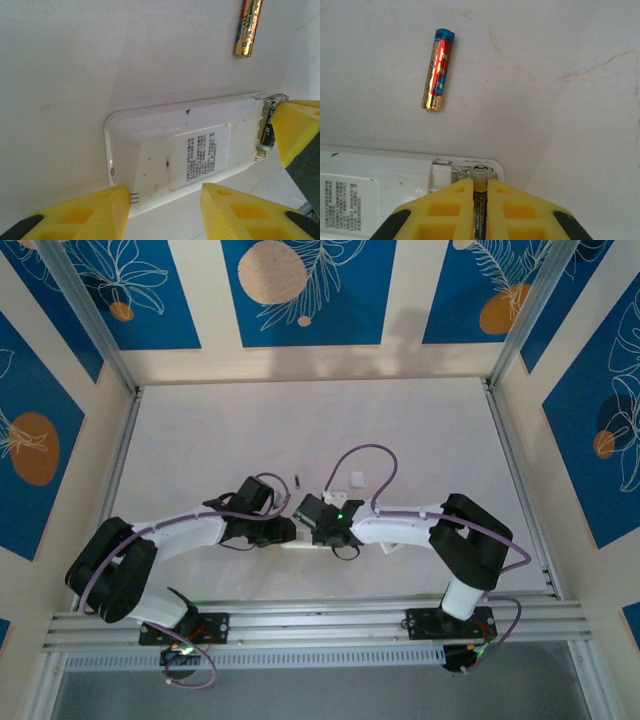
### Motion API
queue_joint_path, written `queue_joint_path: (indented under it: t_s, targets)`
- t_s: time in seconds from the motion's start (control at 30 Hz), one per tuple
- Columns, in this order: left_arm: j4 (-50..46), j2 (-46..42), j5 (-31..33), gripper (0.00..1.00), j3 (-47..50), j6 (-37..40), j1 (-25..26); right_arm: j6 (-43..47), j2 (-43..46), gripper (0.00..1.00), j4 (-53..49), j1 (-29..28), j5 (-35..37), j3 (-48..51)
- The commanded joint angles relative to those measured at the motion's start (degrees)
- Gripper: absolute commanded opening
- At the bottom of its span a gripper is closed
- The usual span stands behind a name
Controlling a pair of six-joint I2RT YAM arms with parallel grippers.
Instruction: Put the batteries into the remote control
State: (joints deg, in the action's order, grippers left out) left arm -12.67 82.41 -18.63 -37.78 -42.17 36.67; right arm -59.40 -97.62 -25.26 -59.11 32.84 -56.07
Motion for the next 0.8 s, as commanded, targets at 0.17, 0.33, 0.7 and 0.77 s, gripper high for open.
queue_joint_path:
  t_s: [0.17, 0.33, 0.7, 0.77]
  targets:
    - [-0.28, 1.87, 0.75, 0.44, -0.1, -0.87, 1.48, -3.36, 1.65, 0.19, -5.94, -0.87, -0.03, 0.68]
    - [-0.2, 2.05, 0.76, 0.44, -0.19, -0.73, 1.57, -1.99, 4.48, 0.24, -5.03, 0.56, -1.84, 0.14]
    - [-0.35, 2.14, 0.98, 0.44, -0.58, -0.2, 1.61, -0.58, 4.85, 0.25, -1.05, 5.23, -8.27, 0.81]
    - [-0.49, 2.25, 1.02, 0.44, -0.76, -0.1, 1.59, -0.8, 4.02, 0.25, -0.79, 5.28, -9.37, 0.53]
